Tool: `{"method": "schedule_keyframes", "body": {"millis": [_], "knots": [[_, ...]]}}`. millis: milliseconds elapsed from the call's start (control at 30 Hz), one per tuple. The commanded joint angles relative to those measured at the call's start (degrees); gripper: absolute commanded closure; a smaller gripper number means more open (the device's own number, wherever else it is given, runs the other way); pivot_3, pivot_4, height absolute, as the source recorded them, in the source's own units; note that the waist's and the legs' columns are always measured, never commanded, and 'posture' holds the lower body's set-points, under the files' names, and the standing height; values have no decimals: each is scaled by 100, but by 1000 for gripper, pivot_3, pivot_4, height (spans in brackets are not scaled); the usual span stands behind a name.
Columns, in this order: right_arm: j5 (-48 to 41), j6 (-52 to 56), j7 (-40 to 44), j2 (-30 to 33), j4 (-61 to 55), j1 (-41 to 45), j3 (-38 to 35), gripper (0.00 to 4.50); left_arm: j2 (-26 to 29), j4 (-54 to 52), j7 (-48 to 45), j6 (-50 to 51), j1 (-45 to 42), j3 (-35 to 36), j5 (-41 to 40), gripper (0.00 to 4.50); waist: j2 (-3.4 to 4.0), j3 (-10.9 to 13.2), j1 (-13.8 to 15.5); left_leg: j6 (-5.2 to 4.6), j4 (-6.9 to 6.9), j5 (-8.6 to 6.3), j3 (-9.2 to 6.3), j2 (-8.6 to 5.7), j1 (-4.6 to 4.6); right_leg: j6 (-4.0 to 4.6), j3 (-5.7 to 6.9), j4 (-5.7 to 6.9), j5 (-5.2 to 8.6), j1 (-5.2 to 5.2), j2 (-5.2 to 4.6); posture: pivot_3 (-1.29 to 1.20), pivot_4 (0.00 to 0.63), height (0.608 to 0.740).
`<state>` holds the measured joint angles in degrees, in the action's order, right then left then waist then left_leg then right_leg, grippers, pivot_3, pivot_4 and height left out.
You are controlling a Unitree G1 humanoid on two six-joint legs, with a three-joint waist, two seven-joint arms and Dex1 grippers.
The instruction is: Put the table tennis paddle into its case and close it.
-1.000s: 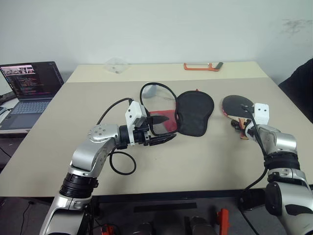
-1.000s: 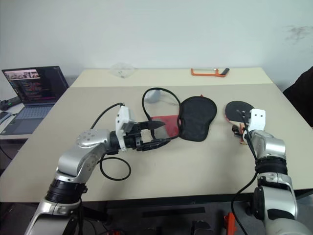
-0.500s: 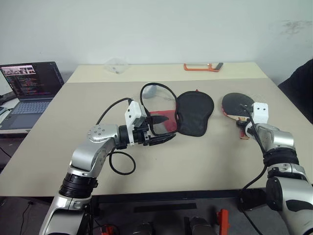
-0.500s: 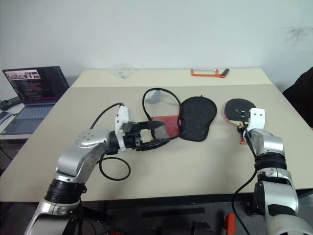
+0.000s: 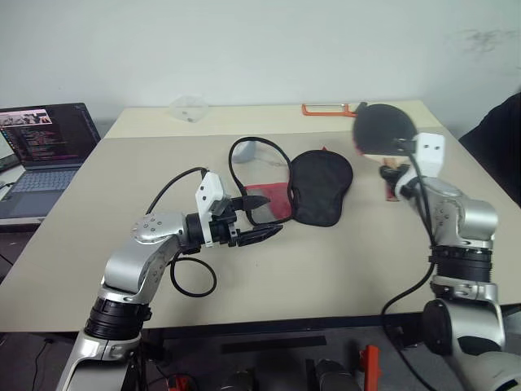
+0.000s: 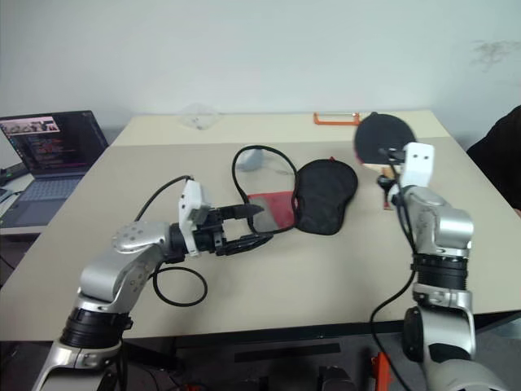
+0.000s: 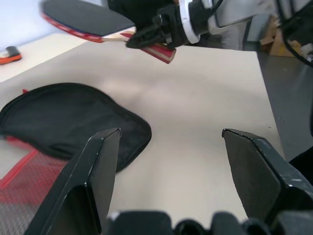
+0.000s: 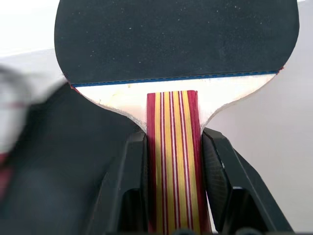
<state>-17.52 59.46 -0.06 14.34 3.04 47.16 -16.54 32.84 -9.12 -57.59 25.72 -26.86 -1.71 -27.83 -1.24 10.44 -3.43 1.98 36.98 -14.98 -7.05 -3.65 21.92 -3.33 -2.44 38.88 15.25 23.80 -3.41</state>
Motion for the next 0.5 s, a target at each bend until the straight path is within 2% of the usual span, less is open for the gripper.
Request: {"method": "schedule_keyframes", "body": {"millis": [33,200,500], "knots": [[-83,244,-444,-561,-550,129,14,3350,193,-63,-43,-151,-18,239,8,874,0,0,21,0,1,0,0,1,0,4,0,0,-2,1,2,0,150,740],[172,-339,-661,-1074,107,206,186,3350,221,25,-41,-181,-100,249,22,874,1,0,69,1,2,0,0,0,1,8,2,-1,-5,3,3,0,150,740],[470,-1413,-675,-1217,1695,485,371,3350,127,-100,43,-172,-28,187,22,874,1,0,16,0,-2,0,12,4,7,9,-9,2,-5,19,7,0,150,740]]}}
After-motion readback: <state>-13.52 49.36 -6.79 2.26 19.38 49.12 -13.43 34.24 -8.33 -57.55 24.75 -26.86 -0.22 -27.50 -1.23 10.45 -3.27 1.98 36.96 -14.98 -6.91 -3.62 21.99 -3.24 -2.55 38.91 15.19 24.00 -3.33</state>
